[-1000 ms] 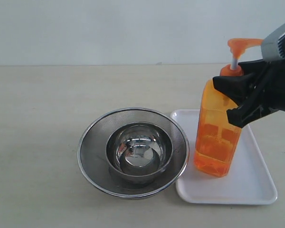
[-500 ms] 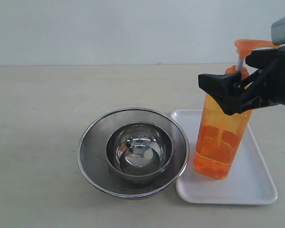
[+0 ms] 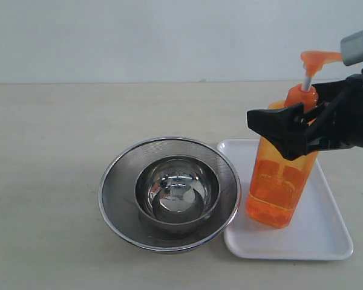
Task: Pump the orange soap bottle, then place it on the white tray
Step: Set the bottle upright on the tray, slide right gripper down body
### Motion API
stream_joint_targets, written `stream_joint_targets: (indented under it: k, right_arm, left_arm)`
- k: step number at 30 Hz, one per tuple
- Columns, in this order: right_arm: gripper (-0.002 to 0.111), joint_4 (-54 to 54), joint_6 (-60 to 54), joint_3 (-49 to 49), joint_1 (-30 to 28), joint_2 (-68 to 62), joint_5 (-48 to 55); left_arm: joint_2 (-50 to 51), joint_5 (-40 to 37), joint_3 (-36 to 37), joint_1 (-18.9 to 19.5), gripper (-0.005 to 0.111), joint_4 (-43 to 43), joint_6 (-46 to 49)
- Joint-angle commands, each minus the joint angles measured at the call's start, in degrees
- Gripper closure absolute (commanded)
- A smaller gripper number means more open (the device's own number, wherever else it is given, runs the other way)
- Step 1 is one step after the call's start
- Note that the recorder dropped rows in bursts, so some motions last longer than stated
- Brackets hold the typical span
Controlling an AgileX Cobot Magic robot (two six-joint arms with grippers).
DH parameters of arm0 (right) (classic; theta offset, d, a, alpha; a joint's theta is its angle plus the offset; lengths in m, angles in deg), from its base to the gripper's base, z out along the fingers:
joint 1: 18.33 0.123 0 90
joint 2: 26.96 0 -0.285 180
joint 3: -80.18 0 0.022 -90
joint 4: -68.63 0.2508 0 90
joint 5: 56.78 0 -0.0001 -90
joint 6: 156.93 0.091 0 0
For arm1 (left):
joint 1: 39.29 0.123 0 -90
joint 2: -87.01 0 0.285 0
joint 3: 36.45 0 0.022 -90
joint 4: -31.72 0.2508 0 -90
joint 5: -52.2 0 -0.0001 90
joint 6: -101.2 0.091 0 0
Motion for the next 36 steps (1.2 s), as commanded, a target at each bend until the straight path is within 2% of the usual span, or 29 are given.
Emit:
stream_joint_targets:
  k: [1,6,16,24,32,36]
  right_arm:
    - [0.004,-4.11,5.29,-0.12,-0.26,0.33,1.87]
    - [0.004,-8.77,10.83,-0.12,-0.26,0.33,2.24]
    - [0.004,-5.81,9.77,-0.12,-0.26,0.57,10.78]
    - [0.004,-6.04,11.69,-0.12,-0.26,5.04,9.87]
    - [0.004,-20.92,27.55,1.82,-0.26,7.77,4.52]
    - [0.004,-22.32,27.98,2.93,-0.26,7.72,3.00]
  left_arm:
    - [-0.20,0.02,0.23,0.28,0.102,0.08,-0.16]
    - [-0.20,0.02,0.23,0.28,0.102,0.08,-0.16]
    - [-0.20,0.02,0.23,0.28,0.102,0.08,-0.16]
    - [-0.20,0.02,0.23,0.28,0.102,0.08,-0.16]
    - [-0.20,0.02,0.23,0.28,0.102,0.08,-0.16]
    - [-0.20,0.02,0.23,0.28,0.102,0.08,-0.16]
